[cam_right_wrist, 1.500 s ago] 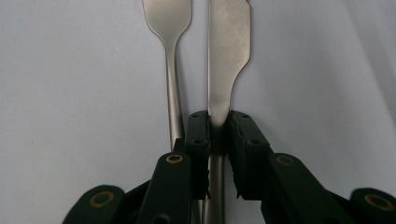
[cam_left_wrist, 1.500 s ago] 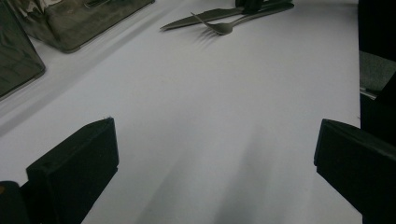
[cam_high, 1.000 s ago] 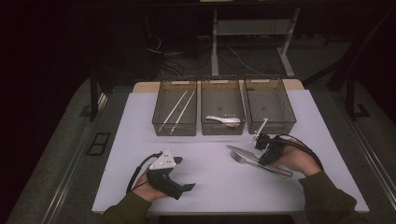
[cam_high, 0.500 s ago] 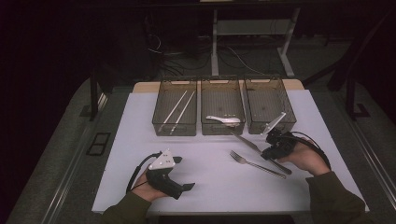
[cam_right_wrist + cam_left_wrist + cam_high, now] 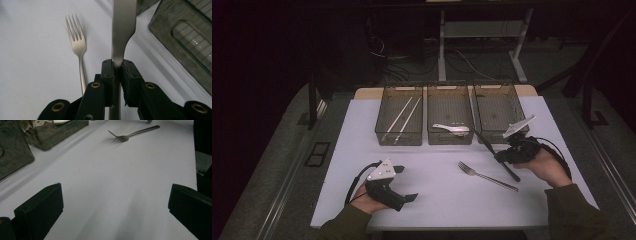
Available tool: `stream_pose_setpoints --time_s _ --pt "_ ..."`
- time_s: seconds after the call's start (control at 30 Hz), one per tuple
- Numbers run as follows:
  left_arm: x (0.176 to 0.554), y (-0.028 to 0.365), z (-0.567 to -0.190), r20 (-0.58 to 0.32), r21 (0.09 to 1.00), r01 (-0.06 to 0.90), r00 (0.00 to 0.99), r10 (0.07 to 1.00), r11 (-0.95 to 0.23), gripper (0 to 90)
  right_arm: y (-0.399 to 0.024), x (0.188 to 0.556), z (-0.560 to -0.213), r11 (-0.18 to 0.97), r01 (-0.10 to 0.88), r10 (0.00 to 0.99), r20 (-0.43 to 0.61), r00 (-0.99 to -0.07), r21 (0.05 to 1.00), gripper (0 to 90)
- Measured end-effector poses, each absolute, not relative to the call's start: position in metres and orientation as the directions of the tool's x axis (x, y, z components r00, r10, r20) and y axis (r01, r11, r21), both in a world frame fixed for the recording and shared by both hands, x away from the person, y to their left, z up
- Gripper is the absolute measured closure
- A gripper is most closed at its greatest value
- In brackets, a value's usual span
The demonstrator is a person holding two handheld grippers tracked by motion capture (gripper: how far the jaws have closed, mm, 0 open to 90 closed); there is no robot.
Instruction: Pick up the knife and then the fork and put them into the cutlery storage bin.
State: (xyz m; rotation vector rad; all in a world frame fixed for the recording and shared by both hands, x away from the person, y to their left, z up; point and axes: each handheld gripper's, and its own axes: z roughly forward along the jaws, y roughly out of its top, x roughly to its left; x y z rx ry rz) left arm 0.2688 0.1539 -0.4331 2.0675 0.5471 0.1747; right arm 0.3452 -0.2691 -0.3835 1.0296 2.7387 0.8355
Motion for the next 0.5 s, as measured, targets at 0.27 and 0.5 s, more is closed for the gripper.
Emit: stream_pose_setpoints --time_s 0.27,0.5 --pt "0.269 0.154 -0.433 -0.096 0.846 0.308 0.891 0.444 -0.435 0.0 -0.280 0.346 -0.377 0.547 0.585 0.657 0.126 -0.744 0.599 80.1" --pt "0.269 0.156 -0.433 -0.102 0.848 0.312 0.889 0.445 -0.429 0.0 -0.292 0.346 -0.372 0.470 0.579 0.669 0.159 -0.726 0.666 80.2"
